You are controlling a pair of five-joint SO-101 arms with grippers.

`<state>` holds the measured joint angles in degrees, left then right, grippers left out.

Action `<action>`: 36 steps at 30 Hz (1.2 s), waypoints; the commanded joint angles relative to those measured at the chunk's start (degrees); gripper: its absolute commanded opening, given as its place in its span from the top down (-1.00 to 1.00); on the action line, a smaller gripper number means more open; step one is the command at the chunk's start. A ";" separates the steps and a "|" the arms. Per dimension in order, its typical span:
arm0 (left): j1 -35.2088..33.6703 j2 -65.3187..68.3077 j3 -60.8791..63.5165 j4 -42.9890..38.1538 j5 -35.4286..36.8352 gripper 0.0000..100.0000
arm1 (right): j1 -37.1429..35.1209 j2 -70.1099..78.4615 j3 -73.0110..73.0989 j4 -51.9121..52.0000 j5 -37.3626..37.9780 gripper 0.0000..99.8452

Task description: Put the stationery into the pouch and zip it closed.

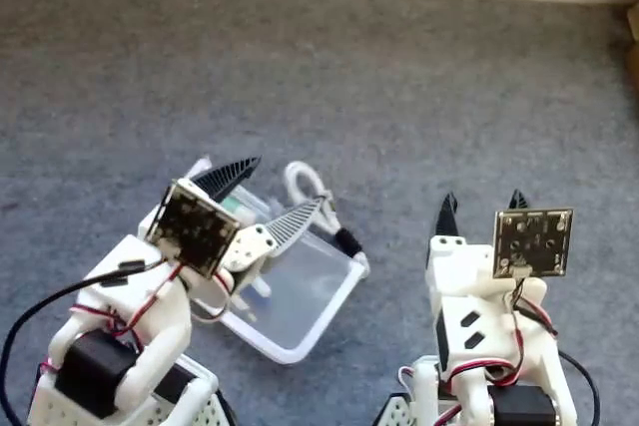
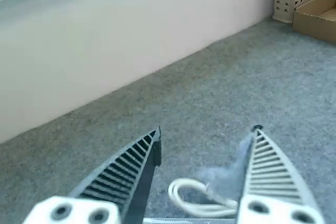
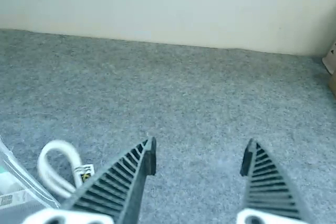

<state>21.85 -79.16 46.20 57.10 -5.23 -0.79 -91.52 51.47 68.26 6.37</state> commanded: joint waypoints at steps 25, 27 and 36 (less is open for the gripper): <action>-23.78 -23.25 6.90 10.99 0.70 0.99 | -0.66 -0.40 4.35 5.76 -5.63 0.98; -23.96 -26.51 10.15 11.16 0.62 0.99 | -0.66 -0.40 4.44 5.67 -6.15 0.98; -27.56 -25.10 14.46 17.14 0.44 0.99 | -3.03 -0.40 8.57 8.57 -6.33 0.99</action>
<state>-4.88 -104.04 60.09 72.40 -5.23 -1.49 -91.43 57.63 76.44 0.66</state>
